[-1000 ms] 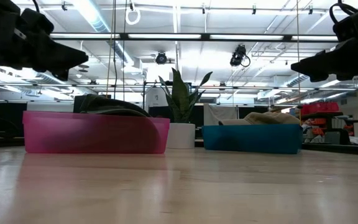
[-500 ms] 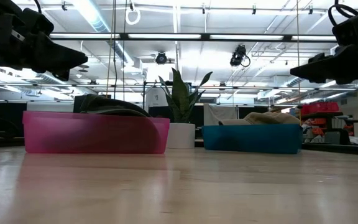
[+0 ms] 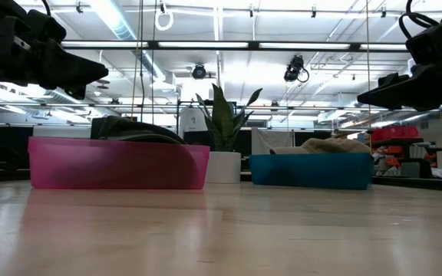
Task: Pick & Place hat
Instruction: Return to Home Position
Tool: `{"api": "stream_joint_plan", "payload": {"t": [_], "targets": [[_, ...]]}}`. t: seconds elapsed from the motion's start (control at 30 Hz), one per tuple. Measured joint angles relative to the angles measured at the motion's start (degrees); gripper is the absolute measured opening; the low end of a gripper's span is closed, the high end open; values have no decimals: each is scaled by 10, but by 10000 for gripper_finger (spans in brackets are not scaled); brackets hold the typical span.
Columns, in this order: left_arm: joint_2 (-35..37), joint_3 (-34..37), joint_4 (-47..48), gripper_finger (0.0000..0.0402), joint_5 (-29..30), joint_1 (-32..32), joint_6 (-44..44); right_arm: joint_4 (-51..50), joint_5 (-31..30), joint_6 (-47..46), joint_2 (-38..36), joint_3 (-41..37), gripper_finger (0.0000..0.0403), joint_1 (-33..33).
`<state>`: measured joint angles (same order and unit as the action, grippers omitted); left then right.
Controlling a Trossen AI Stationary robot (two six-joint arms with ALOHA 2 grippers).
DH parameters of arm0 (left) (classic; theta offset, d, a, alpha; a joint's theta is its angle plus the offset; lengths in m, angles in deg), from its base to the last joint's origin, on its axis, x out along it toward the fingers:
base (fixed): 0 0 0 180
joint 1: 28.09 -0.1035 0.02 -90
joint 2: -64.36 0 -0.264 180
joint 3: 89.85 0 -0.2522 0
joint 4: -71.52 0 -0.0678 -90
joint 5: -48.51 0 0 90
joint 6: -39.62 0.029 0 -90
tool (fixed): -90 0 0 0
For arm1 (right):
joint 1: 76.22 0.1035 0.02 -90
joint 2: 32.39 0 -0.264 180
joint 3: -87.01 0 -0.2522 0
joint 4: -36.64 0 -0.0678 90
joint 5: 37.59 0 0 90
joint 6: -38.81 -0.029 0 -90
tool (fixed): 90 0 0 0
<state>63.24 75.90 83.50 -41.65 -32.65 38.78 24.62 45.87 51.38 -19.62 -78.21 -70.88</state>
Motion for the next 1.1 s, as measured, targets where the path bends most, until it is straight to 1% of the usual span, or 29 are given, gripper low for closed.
{"api": "stream_joint_plan", "payload": {"t": [1.1], "targets": [[0,0,-9,67,0,0,0,0,0,0,4,0,159,0]]}}
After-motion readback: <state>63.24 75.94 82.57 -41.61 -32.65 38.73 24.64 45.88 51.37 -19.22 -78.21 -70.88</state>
